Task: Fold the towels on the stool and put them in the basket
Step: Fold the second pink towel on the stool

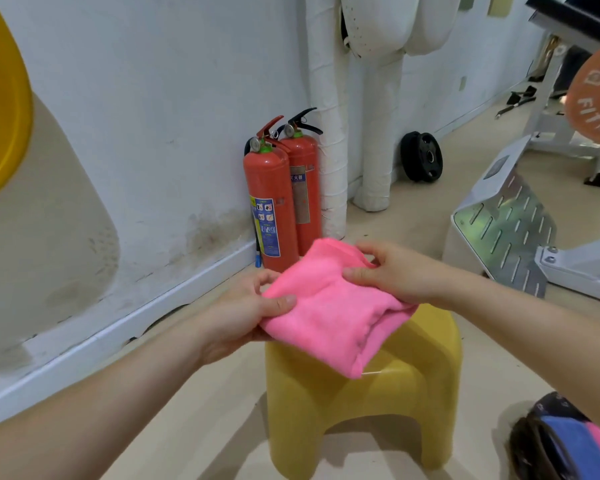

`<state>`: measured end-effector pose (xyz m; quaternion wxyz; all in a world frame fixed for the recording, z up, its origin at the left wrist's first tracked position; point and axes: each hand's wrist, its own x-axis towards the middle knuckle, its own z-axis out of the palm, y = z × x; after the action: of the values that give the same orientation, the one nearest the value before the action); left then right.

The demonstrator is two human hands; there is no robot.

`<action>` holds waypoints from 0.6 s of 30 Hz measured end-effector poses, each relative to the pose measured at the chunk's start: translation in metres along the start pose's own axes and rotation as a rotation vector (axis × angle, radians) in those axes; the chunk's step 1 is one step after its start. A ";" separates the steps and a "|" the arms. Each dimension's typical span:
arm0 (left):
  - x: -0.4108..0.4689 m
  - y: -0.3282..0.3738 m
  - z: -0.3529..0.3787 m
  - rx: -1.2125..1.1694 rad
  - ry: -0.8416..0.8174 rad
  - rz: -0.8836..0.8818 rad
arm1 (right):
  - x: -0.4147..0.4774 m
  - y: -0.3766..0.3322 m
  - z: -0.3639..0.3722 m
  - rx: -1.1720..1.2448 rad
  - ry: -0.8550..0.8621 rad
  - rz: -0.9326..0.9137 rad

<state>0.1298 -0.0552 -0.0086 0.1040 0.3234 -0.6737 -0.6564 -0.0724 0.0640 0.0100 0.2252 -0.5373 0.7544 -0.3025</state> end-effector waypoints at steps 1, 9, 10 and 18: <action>0.000 -0.006 0.007 0.074 0.018 -0.016 | 0.001 0.009 0.003 -0.119 -0.004 0.035; -0.005 -0.031 0.037 0.423 0.102 0.033 | 0.014 0.030 0.023 -0.527 0.114 0.001; -0.007 -0.031 0.037 0.540 0.128 0.054 | 0.015 0.031 0.028 -0.593 0.144 -0.015; -0.005 -0.052 0.046 1.487 0.088 0.960 | -0.004 0.021 0.040 -0.585 0.002 -0.312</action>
<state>0.1232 -0.0116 -0.0620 0.1567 0.0148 -0.9844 0.0789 -0.0588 0.0638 -0.0325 0.0115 -0.6881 0.7180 -0.1044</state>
